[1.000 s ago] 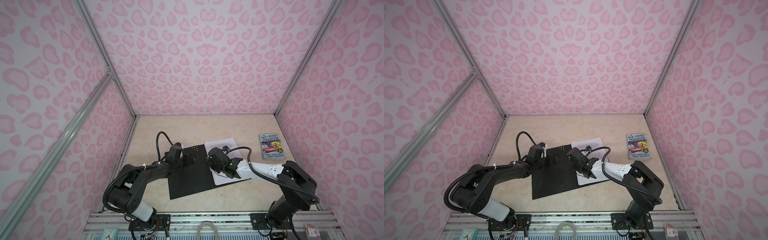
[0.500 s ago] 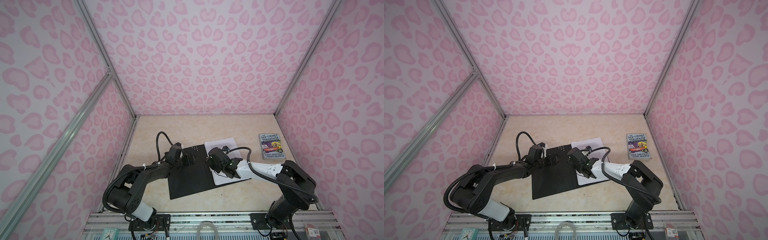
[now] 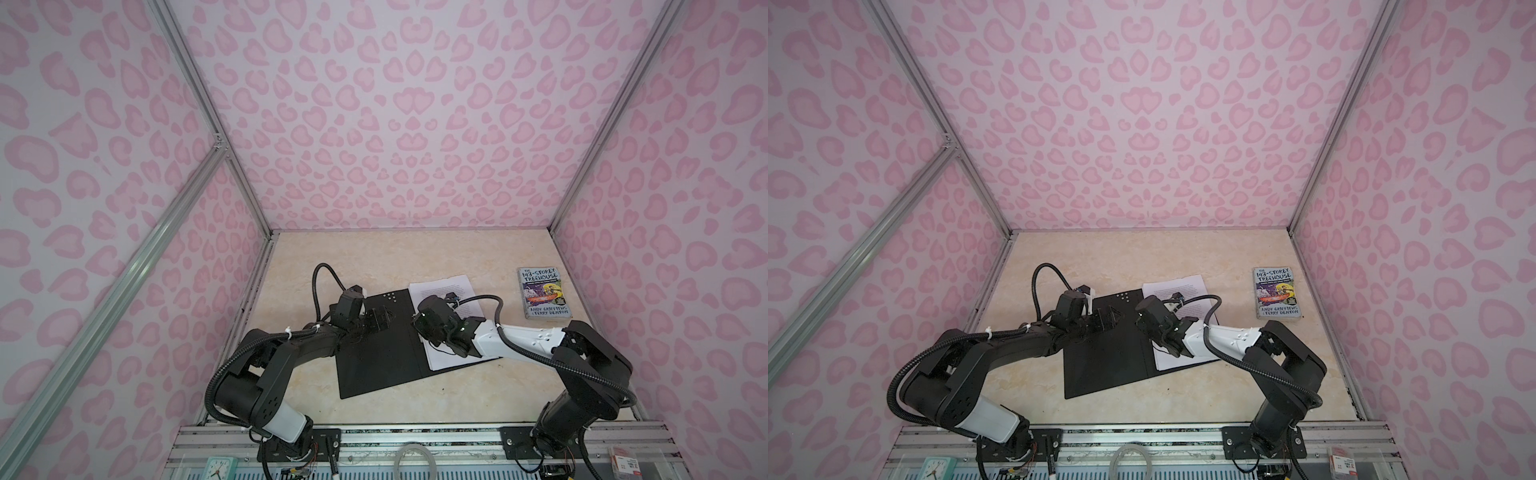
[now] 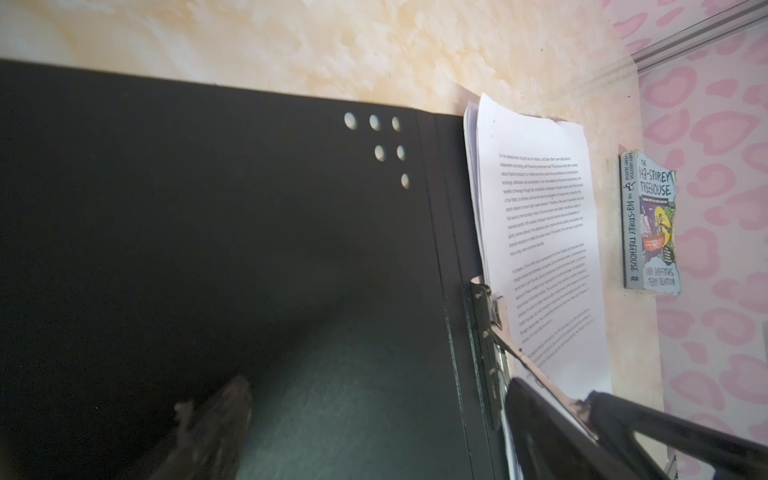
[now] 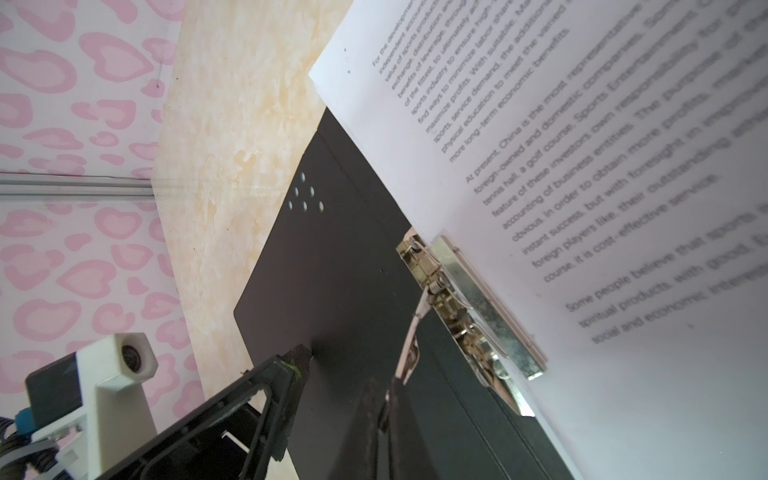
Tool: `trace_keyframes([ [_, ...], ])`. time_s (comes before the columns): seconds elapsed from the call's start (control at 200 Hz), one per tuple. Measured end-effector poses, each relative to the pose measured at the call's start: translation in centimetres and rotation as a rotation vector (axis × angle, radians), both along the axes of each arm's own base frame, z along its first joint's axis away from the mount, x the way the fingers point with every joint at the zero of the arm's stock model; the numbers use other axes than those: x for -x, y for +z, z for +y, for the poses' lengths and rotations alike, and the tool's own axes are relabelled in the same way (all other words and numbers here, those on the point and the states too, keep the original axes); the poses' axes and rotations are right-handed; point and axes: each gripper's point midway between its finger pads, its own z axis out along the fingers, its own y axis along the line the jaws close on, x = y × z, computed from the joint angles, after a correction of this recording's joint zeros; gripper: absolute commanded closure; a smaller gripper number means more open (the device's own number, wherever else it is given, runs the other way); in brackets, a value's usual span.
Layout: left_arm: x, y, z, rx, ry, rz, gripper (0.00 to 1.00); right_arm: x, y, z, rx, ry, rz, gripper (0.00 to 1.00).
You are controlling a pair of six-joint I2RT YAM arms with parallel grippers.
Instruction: Put the files into the folder
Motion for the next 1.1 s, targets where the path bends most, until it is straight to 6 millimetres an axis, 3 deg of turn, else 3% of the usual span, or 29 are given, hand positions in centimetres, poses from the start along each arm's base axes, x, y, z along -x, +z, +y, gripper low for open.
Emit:
trace_keyframes([
  [0.41, 0.0, 0.0, 0.0, 0.0, 0.0, -0.001, 0.03, 0.0, -0.3, -0.1, -0.013, 0.004, 0.005, 0.93],
  [0.54, 0.0, 0.0, 0.0, 0.0, 0.0, -0.001, 0.02, 0.2, -0.7, -0.3, -0.007, 0.002, 0.012, 1.0],
  [1.1, -0.8, -0.2, 0.3, 0.009, 0.022, -0.004, 0.02, 1.7, -3.1, -1.6, -0.036, 0.054, -0.04, 1.0],
])
